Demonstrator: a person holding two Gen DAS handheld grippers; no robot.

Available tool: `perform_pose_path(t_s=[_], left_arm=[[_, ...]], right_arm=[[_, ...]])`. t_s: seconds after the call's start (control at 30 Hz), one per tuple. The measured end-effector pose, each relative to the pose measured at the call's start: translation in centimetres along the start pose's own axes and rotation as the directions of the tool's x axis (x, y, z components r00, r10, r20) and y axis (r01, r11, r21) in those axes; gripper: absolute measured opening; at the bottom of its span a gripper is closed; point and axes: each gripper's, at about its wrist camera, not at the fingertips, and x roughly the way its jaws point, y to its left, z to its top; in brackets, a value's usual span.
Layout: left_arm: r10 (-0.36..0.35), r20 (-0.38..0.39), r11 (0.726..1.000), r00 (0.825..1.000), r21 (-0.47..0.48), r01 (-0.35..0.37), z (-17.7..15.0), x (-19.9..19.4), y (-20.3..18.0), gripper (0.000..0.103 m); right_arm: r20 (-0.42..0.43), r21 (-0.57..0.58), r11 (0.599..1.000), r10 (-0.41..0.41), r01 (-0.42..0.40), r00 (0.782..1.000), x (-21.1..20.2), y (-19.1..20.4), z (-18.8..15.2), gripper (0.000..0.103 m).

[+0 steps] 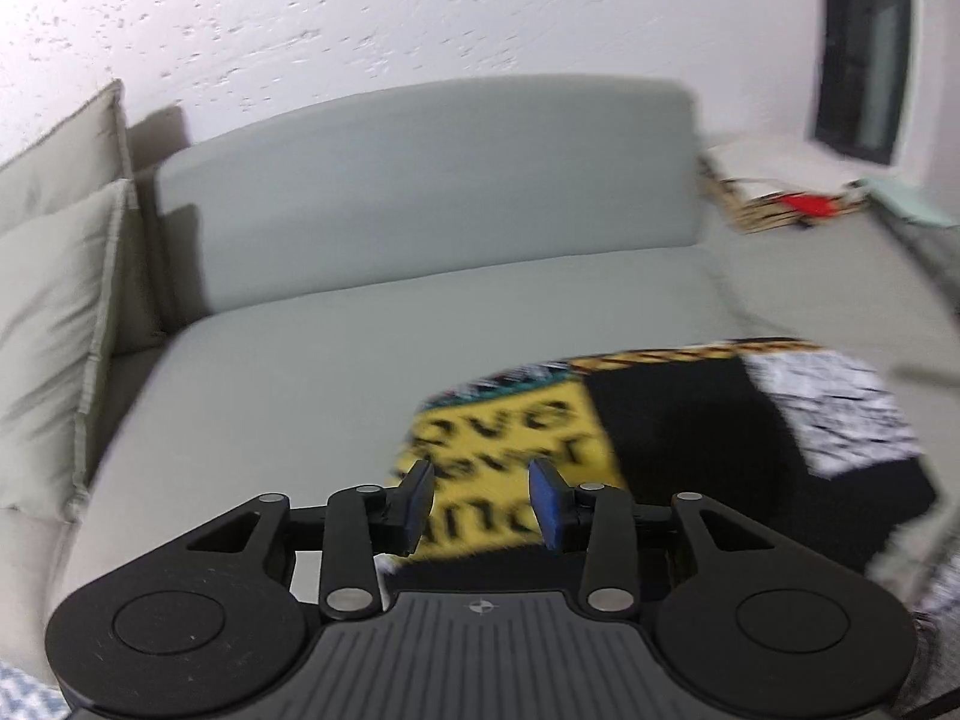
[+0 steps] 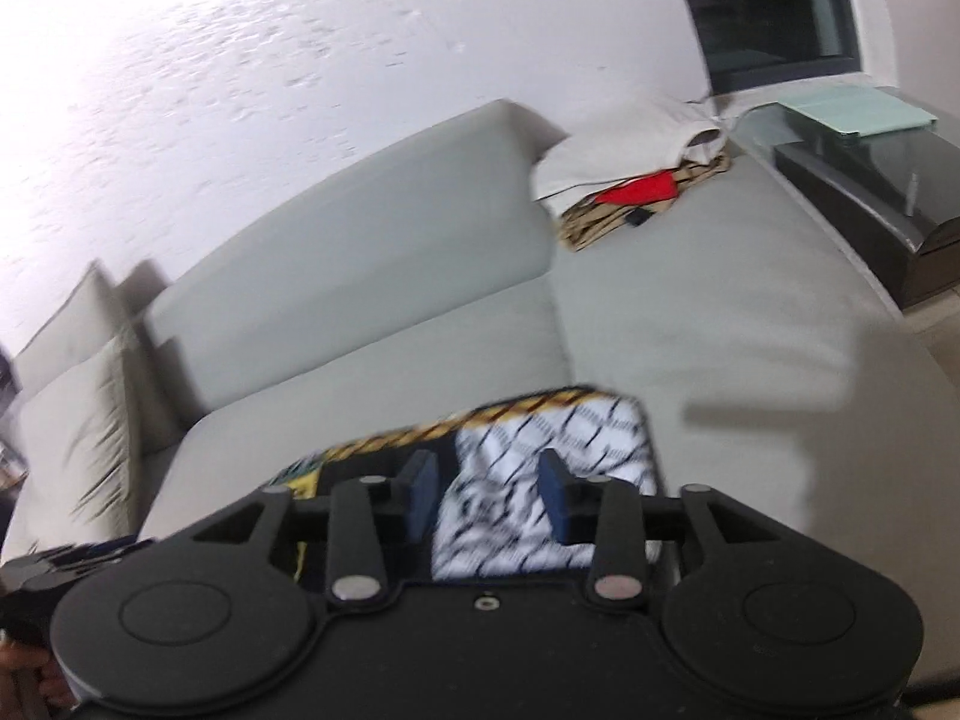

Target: Fold clothes

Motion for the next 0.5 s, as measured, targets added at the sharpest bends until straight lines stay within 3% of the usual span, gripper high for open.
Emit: perform_pose_path(t_s=[0.13,0.23,0.33,0.43,0.5], left_arm=[[0.062,-0.034,0.998,0.998,-0.017,-0.062,-3.1,2.5,-0.7,0.036],[0.088,-0.072,0.996,0.993,-0.017,-0.09,-4.0,4.7,-0.1,0.022],[0.115,-0.111,0.993,0.987,-0.016,-0.117,-4.9,6.9,0.5,0.018],[0.141,-0.149,0.989,0.979,-0.013,-0.144,-5.8,9.2,1.1,0.017],[0.153,-0.173,0.987,0.973,-0.012,-0.158,-6.2,10.4,1.4,0.017]], right_arm=[[-0.064,-0.066,0.998,-0.013,0.009,0.998,1.3,0.4,-2.8,0.041],[-0.118,-0.091,0.996,-0.026,0.015,0.993,4.6,0.3,-5.0,0.031],[-0.132,-0.132,0.991,-0.011,-0.006,0.991,7.0,1.2,-6.6,0.027],[-0.126,-0.201,0.979,-0.018,-0.008,0.992,9.3,2.6,-7.9,0.027],[-0.184,-0.227,0.973,-0.069,0.026,0.981,11.3,2.9,-9.0,0.026]])
